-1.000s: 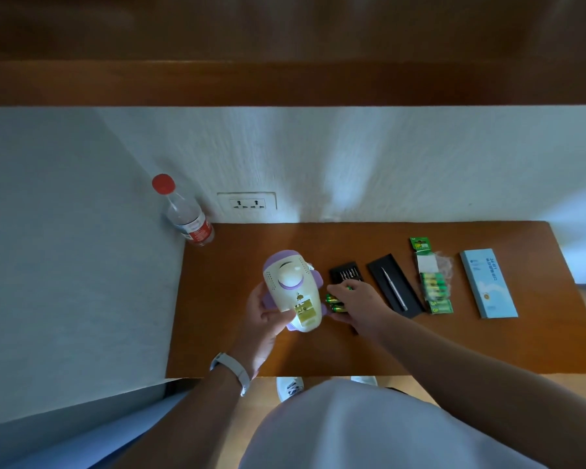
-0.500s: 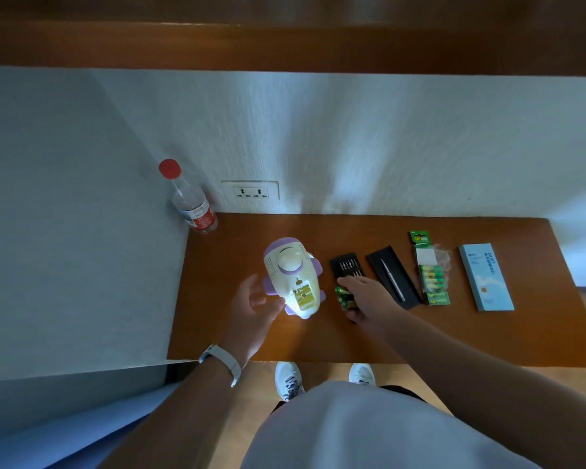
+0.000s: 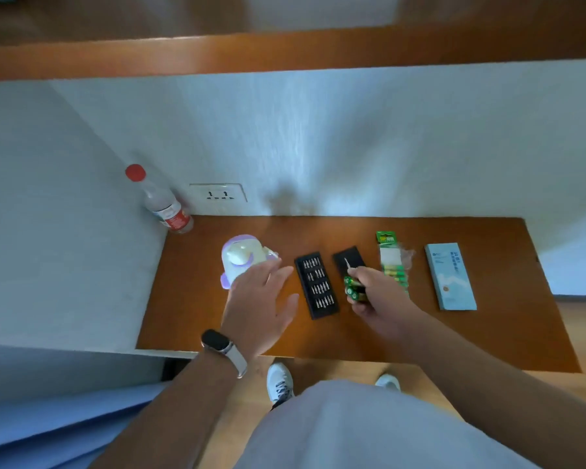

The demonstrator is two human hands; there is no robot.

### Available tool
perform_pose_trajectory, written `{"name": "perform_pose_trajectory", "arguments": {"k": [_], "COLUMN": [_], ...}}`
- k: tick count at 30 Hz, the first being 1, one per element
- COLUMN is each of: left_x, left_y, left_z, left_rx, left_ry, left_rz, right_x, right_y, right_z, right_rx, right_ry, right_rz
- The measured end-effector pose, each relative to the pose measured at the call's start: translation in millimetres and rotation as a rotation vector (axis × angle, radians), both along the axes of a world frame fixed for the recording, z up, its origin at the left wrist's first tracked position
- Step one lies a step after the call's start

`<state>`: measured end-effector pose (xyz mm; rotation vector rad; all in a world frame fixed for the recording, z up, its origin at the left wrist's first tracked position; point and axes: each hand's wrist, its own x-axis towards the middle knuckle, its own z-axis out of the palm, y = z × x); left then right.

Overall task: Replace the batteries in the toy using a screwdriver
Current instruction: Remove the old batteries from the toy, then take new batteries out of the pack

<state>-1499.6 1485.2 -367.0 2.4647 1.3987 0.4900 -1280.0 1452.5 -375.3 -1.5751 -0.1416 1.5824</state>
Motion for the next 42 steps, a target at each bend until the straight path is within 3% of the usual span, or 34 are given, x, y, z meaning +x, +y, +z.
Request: {"name": "perform_pose_trajectory", "arguments": {"k": [11, 16, 25, 32, 42], "left_x": [196.6, 271.0, 360.3, 411.5, 410.8], "left_y": [-45.5, -52.5, -32.2, -25.7, -23.9], "left_z": [-37.9, -46.8, -80.3, -90.2, -85.9], "left_rx": [-0.067, -0.122, -0.195, -0.348, -0.478], "left_ry": [0.211, 0.396, 0.699, 0.651, 0.425], "left_rz": [-0.304, -0.385, -0.32, -0.094, -0.02], "right_x": [164.0, 222.5, 278.3, 294.1, 299.7], "right_y": [-84.7, -118.7, -166.7, -191.8, -191.7], "right_z": [7.3, 7.7, -9.3, -24.6, -28.3], "right_rx": [0.05, 0.035, 0.005, -0.047, -0.089], "right_ry": [0.0, -0.009, 0.002, 0.016, 0.014], "right_rz": [-0.09, -0.152, -0.318, -0.407, -0.395]}}
